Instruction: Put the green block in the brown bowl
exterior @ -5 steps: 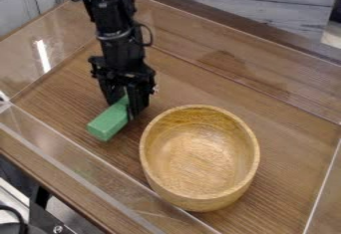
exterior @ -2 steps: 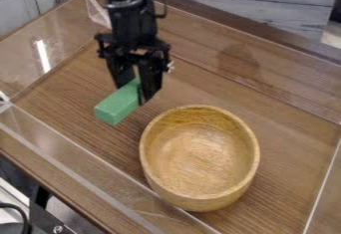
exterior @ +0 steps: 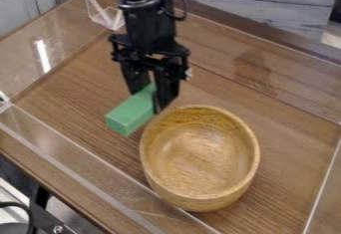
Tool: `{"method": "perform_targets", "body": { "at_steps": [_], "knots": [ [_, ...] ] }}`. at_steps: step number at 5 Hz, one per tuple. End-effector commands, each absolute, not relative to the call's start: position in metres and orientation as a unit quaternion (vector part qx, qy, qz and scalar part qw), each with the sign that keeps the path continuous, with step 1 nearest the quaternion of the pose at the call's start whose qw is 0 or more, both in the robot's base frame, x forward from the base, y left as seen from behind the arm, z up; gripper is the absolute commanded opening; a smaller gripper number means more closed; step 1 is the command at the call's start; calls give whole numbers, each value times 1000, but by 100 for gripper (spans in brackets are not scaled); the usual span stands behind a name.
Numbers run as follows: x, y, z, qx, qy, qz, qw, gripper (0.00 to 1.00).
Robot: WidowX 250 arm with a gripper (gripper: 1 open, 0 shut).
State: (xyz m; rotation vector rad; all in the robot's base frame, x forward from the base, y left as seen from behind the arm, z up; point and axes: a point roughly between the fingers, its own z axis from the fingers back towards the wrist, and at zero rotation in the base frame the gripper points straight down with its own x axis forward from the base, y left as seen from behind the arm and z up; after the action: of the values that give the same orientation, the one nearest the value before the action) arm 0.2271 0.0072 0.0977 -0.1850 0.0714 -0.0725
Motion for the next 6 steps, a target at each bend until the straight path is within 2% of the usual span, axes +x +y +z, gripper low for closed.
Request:
{"method": "perform_targets", "body": {
  "at_steps": [1, 2, 3, 4, 5, 6],
  "knots": [
    [224, -11, 104, -88, 11, -59, 994, 0],
    [212, -39, 100, -85, 6, -85, 993, 0],
    [197, -87, 94, -80, 4, -119, 990, 0],
    [187, -126, 98, -79, -1, -129, 988, 0],
    [190, -101, 106, -78, -7, -87, 993, 0],
    [196, -66, 125, -76, -16, -34, 996, 0]
  ]
}}
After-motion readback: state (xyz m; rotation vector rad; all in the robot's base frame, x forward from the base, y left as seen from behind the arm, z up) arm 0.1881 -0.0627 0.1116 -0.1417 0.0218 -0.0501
